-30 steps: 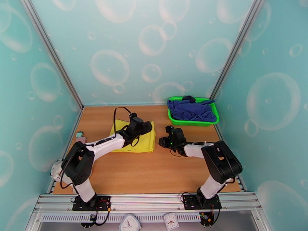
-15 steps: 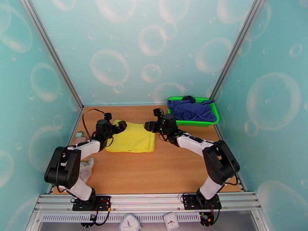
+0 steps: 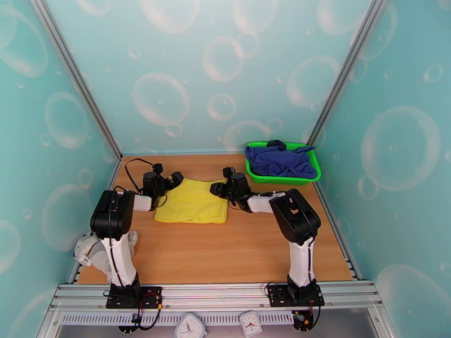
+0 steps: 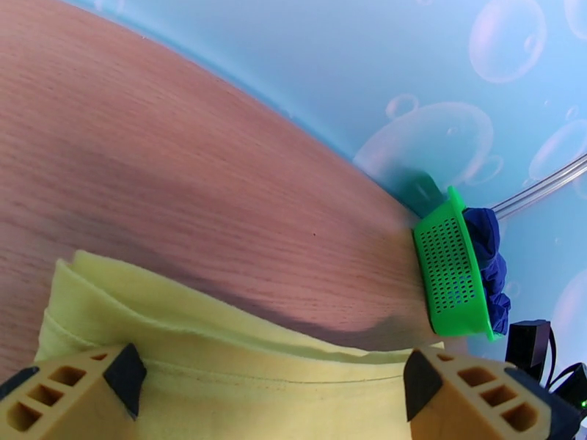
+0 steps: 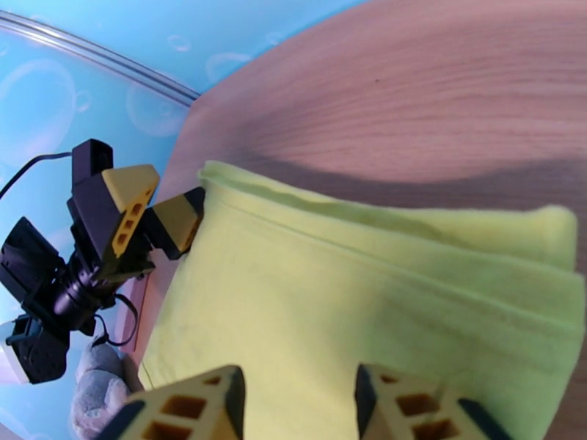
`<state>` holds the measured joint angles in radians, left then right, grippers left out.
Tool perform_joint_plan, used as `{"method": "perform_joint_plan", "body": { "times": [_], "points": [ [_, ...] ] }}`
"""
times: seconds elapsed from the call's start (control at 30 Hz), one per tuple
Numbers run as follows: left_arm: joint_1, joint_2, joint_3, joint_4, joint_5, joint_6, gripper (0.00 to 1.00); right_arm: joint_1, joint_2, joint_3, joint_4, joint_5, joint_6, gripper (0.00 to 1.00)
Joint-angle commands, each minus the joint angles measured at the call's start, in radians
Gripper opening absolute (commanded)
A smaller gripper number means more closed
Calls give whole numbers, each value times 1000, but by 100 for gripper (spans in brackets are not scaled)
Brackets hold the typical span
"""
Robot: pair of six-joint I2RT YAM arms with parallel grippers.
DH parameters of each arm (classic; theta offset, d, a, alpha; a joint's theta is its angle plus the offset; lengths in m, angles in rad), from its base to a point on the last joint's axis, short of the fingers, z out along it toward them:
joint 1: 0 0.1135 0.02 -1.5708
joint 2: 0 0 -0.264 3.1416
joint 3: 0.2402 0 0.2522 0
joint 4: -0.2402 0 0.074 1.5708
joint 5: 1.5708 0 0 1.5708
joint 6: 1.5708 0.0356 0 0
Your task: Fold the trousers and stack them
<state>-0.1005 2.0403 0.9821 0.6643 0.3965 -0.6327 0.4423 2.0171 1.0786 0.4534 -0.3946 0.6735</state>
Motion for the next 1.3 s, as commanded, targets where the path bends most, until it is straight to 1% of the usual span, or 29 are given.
{"method": "perform_joint_plan", "body": {
  "times": [0.0, 0.07, 0.17, 0.3, 0.4, 0.5, 0.6, 0.7, 0.8, 0.9, 1.1, 1.27],
  "points": [
    [7, -11, -38, 12, -43, 2, 100, -16, -18, -44, -1, 77, 2, 46],
    [9, -43, -51, -10, -57, 23, 99, -23, -32, -63, -7, 101, -6, 46],
    [5, -117, -83, -53, -82, 55, 99, -44, -39, -73, -19, 90, -18, 47],
    [-15, -285, -193, -102, -104, 96, 99, -47, -80, -70, -68, 100, -71, 47],
    [-46, -421, -280, -191, -139, 126, 99, -32, -152, -81, -103, 125, -119, 48],
    [-49, -495, -357, -261, -77, 107, 99, 7, -262, -129, -123, 139, -141, 50],
    [-46, -544, -448, -267, -9, 69, 99, 55, -337, -186, -128, 98, -127, 51],
    [-44, -573, -528, -234, 36, 27, 99, 103, -368, -258, -104, 57, -97, 51],
    [-43, -571, -561, -229, 8, 23, 99, 120, -367, -353, -8, 22, -29, 51],
    [-38, -546, -569, -245, -37, 20, 99, 120, -346, -419, 49, 30, 5, 50],
    [-36, -518, -592, -238, -61, -10, 99, 121, -328, -476, 44, 47, 42, 49],
    [-36, -545, -598, -274, -78, -10, 99, 114, -357, -503, -24, 96, 32, 50]
  ]
}}
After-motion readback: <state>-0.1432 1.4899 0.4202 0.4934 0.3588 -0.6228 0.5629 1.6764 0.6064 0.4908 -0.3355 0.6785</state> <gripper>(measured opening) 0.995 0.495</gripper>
